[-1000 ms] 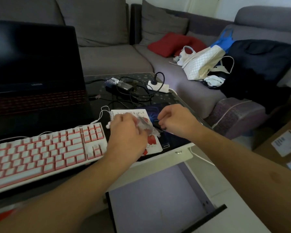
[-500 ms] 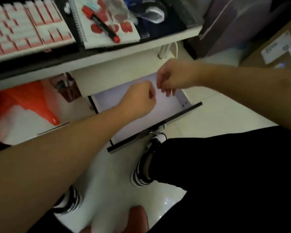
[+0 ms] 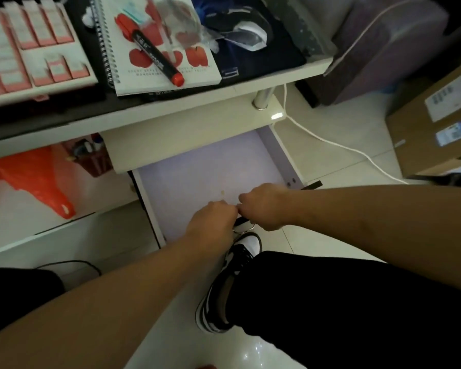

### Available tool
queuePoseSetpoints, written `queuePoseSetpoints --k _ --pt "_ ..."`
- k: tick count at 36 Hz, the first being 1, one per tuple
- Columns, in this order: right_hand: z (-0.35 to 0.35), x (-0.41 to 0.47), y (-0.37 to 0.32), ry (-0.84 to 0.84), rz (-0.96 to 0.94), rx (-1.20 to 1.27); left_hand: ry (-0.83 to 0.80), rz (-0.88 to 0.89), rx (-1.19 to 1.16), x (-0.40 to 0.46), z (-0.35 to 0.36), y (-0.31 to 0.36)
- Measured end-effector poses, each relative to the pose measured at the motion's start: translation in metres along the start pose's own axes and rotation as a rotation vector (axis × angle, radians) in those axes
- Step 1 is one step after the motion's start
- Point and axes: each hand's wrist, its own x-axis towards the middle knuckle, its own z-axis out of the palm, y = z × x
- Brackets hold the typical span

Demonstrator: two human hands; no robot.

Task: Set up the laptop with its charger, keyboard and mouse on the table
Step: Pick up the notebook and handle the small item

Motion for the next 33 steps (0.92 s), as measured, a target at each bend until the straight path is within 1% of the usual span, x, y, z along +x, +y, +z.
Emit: queuePoseSetpoints --k 3,7,10,13,15,16,17,19,22,28,30,33 --pt "-0.009 0.010 0.010 0.071 0.052 0.018 0.006 0.022 0.015 0.013 -0.011 -0.016" --pt "-0.024 0.025 0.023 0.204 0.162 0.053 0.179 0.022 0.070 0.026 -0.023 -0.035" --pt "-0.034 0.036 0.031 0.277 0.236 0.098 0.247 0.075 0.105 0.035 -0.031 -0.047" --pt "-0.042 0.048 0.040 0.337 0.308 0.239 0.220 0.065 0.192 0.042 -0.037 -0.057" --pt "-0.048 0.057 0.044 0.391 0.323 0.304 0.200 0.001 0.182 0.049 -0.032 -0.066" --pt "-0.049 0.057 0.044 0.399 0.335 0.348 0.151 -0.040 0.171 0.050 -0.032 -0.070" --pt "-0.052 0.064 0.046 0.409 0.341 0.390 0.159 -0.075 0.148 0.053 -0.034 -0.079" --pt "-0.053 0.069 0.045 0.399 0.336 0.499 0.227 -0.089 0.150 0.056 -0.035 -0.091" --pt "-0.052 0.073 0.042 0.372 0.332 0.599 0.237 -0.073 0.106 0.057 -0.037 -0.096" --pt "-0.056 0.068 0.039 0.326 0.328 0.612 0.279 -0.025 0.032 0.055 -0.043 -0.090" --pt "-0.062 0.064 0.038 0.294 0.310 0.616 0.302 -0.027 0.024 0.050 -0.056 -0.083" --pt "-0.084 0.051 0.036 0.256 0.300 0.603 0.268 -0.023 0.033 0.043 -0.083 -0.070"
